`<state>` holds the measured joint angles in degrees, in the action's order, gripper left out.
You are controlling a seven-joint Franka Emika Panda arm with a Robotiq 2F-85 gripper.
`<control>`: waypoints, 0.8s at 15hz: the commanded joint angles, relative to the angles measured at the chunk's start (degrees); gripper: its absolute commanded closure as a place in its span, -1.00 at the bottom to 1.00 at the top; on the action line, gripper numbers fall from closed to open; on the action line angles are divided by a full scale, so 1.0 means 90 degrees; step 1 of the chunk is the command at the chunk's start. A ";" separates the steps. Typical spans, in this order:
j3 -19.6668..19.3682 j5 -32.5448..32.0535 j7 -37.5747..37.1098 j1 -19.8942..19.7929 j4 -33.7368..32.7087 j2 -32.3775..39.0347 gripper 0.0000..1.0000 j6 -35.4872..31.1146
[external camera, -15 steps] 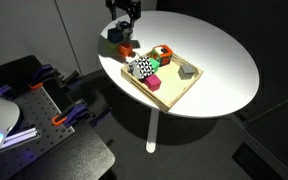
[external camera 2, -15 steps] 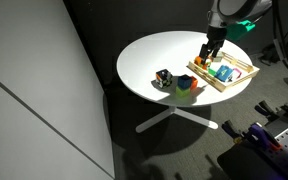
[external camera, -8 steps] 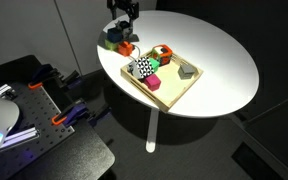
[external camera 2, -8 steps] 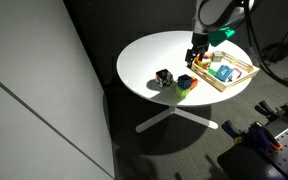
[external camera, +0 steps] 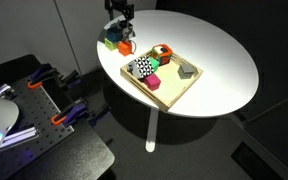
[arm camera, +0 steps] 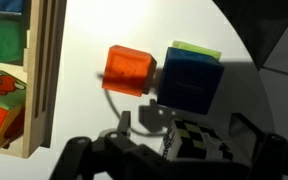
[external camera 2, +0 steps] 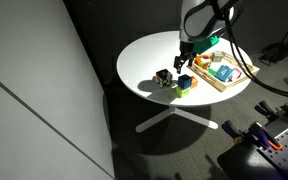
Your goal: Put the blue block on the tray
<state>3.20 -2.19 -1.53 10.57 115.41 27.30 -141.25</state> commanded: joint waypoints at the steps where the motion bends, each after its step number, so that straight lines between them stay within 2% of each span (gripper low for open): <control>1: -0.0005 -0.0155 -0.0465 0.0166 -0.0306 0.0238 -1.00 0.0184; 7: 0.0001 0.0059 -0.1032 0.0240 -0.0284 0.0385 -1.00 0.0382; 12: 0.0081 0.0170 -0.1052 0.0194 -0.0287 0.0511 -1.00 0.0425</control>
<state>3.23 -1.48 -10.27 12.69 114.06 31.03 -138.50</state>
